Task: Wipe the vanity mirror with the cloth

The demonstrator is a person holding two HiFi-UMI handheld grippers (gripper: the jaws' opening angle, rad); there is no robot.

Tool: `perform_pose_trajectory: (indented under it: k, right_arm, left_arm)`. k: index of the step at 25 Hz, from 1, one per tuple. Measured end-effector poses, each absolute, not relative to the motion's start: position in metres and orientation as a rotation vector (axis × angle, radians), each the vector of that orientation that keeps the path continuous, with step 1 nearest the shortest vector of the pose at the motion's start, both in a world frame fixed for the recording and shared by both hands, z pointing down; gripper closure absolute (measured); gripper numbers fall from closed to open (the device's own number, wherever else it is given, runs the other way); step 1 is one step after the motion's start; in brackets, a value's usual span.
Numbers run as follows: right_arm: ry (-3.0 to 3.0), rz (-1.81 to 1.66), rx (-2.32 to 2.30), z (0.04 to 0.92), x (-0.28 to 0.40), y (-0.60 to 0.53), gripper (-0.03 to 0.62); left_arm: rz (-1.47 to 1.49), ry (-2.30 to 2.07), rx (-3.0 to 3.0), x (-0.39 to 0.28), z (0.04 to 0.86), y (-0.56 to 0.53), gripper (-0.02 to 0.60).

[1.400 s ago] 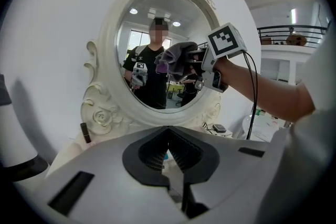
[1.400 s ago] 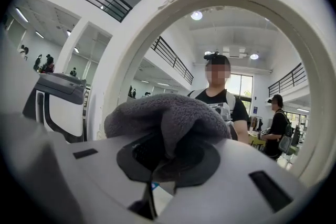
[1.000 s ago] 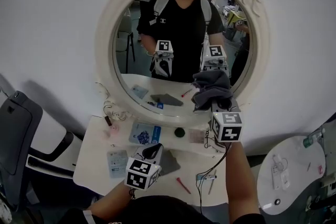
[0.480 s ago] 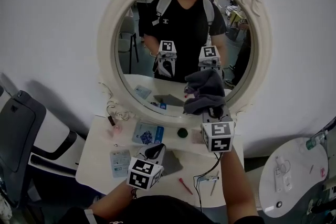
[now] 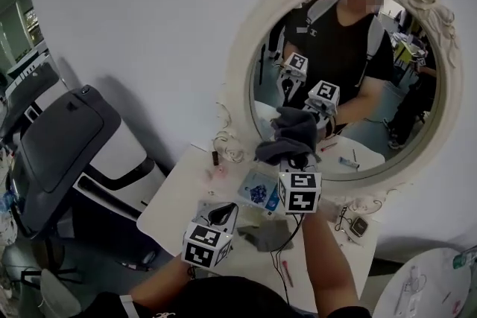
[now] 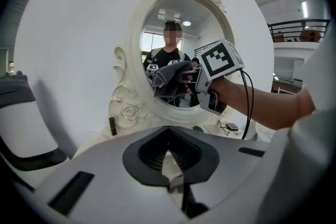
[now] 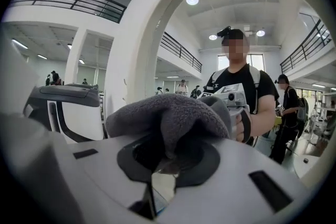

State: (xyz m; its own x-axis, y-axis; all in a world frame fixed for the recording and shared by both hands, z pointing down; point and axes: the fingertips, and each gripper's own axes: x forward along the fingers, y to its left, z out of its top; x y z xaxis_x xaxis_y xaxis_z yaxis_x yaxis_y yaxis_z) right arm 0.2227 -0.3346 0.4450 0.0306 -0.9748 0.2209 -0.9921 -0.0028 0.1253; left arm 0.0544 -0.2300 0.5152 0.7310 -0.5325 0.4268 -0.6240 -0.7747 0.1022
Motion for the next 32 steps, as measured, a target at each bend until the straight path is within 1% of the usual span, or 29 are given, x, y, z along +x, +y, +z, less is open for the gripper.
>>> perform_pose_trajectory:
  k: [3,7,14,20,32]
  right_arm:
    - [-2.022,0.104,2.042,0.454,0.202,-0.355,0.546]
    - [-1.939,0.147,2.071,0.474,0.204,-0.370,0.546]
    - [-1.878,0.166,2.052,0.487,0.221,-0.359,0.546]
    - [-1.775,0.191,2.113,0.493,0.267,-0.321,0.546]
    - [-1.462,0.352,2.343,0.500,0.387,-0.223,0.543]
  left_arm:
    - [0.559,-0.984,2.658,0.030,0.517,-0.236,0.575]
    - [0.559,-1.017,2.644,0.017,0.519,-0.237,0.575]
    - [0.563,-0.955,2.671,0.032,0.520,-0.234,0.575]
    - [0.561,-0.814,2.733,0.067,0.518,-0.225,0.575]
    - [0.577,-0.551,2.835,0.139,0.516,-0.191,0.575]
